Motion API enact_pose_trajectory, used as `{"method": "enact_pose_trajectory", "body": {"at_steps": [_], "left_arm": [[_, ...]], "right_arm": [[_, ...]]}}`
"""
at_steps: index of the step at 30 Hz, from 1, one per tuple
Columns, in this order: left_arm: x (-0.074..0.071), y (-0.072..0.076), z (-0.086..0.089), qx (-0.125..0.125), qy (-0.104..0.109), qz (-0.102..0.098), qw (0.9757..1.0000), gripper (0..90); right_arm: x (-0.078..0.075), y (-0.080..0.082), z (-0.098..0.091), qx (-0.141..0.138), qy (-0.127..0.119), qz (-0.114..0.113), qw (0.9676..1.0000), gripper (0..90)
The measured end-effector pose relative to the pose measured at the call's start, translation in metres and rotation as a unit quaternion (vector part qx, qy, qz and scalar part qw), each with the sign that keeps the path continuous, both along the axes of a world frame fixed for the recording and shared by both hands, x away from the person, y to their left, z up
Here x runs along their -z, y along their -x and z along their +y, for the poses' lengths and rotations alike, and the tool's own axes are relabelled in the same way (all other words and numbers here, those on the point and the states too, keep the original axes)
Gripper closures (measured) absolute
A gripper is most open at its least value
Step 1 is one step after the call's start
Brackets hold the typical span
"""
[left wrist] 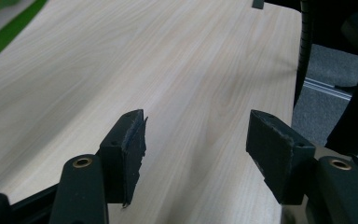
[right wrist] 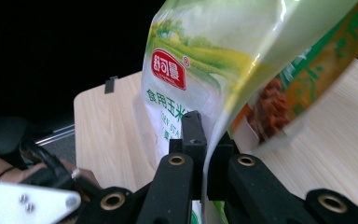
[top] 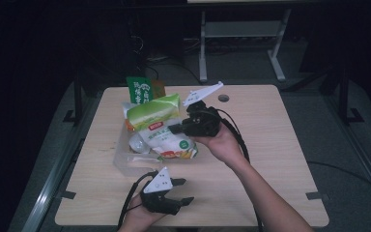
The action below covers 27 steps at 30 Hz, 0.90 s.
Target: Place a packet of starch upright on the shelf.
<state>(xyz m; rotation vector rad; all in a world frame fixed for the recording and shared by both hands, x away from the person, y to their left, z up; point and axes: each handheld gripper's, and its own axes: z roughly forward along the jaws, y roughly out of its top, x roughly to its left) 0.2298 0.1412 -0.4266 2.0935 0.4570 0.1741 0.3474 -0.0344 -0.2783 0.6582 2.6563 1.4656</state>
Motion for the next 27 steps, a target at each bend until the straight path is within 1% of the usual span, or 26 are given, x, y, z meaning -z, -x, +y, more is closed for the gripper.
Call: {"method": "enact_pose_trajectory", "body": {"at_steps": [2,3,5,8,9,11,12,13,14,15,16,17,18,19,20,23,24,27], "left_arm": [[0.0,0.0,0.001,-0.001,-0.002,-0.004,1.0,37.4],[0.001,0.0,0.001,-0.005,0.0,-0.002,1.0,37.4],[0.002,-0.001,0.001,-0.004,0.0,0.0,1.0,37.4],[0.003,-0.001,0.001,-0.003,-0.003,-0.002,1.0,37.4],[0.003,-0.001,0.001,-0.004,0.0,0.0,1.0,37.4],[0.004,-0.001,0.001,-0.004,0.0,-0.002,1.0,37.5],[0.004,-0.001,0.001,-0.004,0.001,-0.002,1.0,37.5],[0.005,0.0,0.001,-0.005,0.003,-0.001,1.0,37.5],[0.005,0.001,0.0,-0.005,0.003,0.004,1.0,37.8],[0.005,0.001,0.0,-0.004,0.0,0.004,1.0,37.9],[0.005,0.001,0.0,-0.004,0.0,0.004,1.0,37.9],[0.006,0.001,0.0,-0.005,0.002,0.004,1.0,37.8],[0.006,0.001,0.0,-0.005,0.002,0.004,1.0,37.8],[0.007,0.0,0.0,-0.006,0.0,0.007,1.0,37.7],[0.007,0.0,0.0,-0.006,0.0,0.007,1.0,37.6],[0.01,0.0,0.0,-0.006,0.001,0.013,0.9999,37.6],[0.01,0.0,0.001,-0.006,0.0,0.014,0.9999,37.6],[0.009,0.0,0.001,-0.005,-0.005,0.014,0.9999,37.5]], "right_arm": [[0.0,-0.002,0.009,-0.004,-0.002,-0.001,1.0,89.7],[0.0,-0.002,0.013,-0.007,-0.004,0.0,1.0,89.7],[0.001,-0.004,0.022,-0.012,-0.008,0.003,0.9999,89.7],[0.003,-0.007,0.035,-0.018,-0.006,0.003,0.9998,89.7],[0.004,-0.008,0.04,-0.019,-0.005,0.003,0.9998,89.7],[0.007,-0.01,0.049,-0.023,-0.006,0.009,0.9997,89.7],[0.009,-0.012,0.053,-0.025,-0.002,0.006,0.9997,89.7],[0.01,-0.014,0.057,-0.029,-0.003,0.007,0.9995,89.7],[0.012,-0.015,0.062,-0.032,-0.003,0.011,0.9994,89.7],[0.013,-0.017,0.066,-0.036,-0.001,0.01,0.9993,89.7],[0.013,-0.017,0.066,-0.036,-0.001,0.01,0.9993,89.7],[0.016,-0.02,0.075,-0.042,0.004,0.014,0.999,89.7],[0.016,-0.02,0.075,-0.042,0.004,0.014,0.999,89.7],[0.018,-0.021,0.081,-0.044,0.001,0.022,0.9988,89.7],[0.019,-0.022,0.083,-0.045,0.0,0.025,0.9987,89.7],[0.022,-0.025,0.088,-0.047,-0.005,0.026,0.9985,89.7],[0.025,-0.027,0.094,-0.053,-0.012,0.037,0.9979,89.7],[0.03,-0.029,0.1,-0.058,-0.016,0.047,0.9971,89.7]]}}
